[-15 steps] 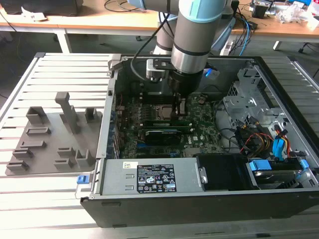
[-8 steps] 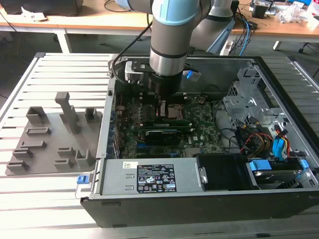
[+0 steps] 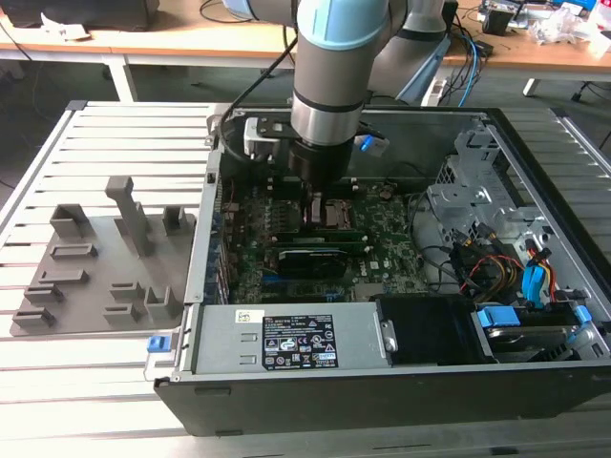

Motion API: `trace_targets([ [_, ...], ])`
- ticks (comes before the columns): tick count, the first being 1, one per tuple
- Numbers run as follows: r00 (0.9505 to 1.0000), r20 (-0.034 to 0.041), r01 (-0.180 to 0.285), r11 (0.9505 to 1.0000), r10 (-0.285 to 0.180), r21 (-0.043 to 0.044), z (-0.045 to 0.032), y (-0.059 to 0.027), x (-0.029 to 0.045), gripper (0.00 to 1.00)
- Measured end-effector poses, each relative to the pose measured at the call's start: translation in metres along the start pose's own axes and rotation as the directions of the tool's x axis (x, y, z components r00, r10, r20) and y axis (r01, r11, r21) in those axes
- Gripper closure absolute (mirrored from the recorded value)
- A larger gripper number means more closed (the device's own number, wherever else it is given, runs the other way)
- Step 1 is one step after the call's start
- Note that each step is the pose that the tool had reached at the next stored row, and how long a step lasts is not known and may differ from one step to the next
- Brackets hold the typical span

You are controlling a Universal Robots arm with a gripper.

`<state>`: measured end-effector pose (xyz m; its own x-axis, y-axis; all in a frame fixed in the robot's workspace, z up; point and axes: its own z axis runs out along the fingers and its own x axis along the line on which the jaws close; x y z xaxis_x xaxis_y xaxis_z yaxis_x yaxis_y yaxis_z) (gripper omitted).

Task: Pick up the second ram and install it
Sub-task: 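Press down the second ram until it locks into place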

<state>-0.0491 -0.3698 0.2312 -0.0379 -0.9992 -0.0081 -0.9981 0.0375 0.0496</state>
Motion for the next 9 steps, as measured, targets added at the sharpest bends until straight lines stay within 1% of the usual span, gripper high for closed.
trace_targets([
  [2,1.0000,0.0018,0.000,1.0000,0.000,-0.0010,-0.0012,-0.0104,-0.0004,0.89],
  [3,1.0000,0.0022,0.000,1.0000,0.000,-0.0011,-0.0079,-0.0133,-0.0006,0.89],
  [4,1.0000,0.0026,0.000,1.0000,0.000,-0.0010,-0.0221,-0.0127,-0.0007,0.89],
  [6,1.0000,0.0029,0.000,1.0000,0.000,-0.0010,-0.0372,-0.0119,-0.0008,0.89],
  [7,1.0000,0.0028,0.000,1.0000,0.000,-0.0011,-0.0433,-0.0117,-0.0009,0.89],
  [8,1.0000,0.0058,0.000,1.0000,0.000,-0.0013,-0.0487,-0.0114,-0.0009,0.89],
  [9,1.0000,0.0075,0.000,1.0000,0.000,-0.0011,-0.0486,-0.0114,-0.0010,0.89],
])
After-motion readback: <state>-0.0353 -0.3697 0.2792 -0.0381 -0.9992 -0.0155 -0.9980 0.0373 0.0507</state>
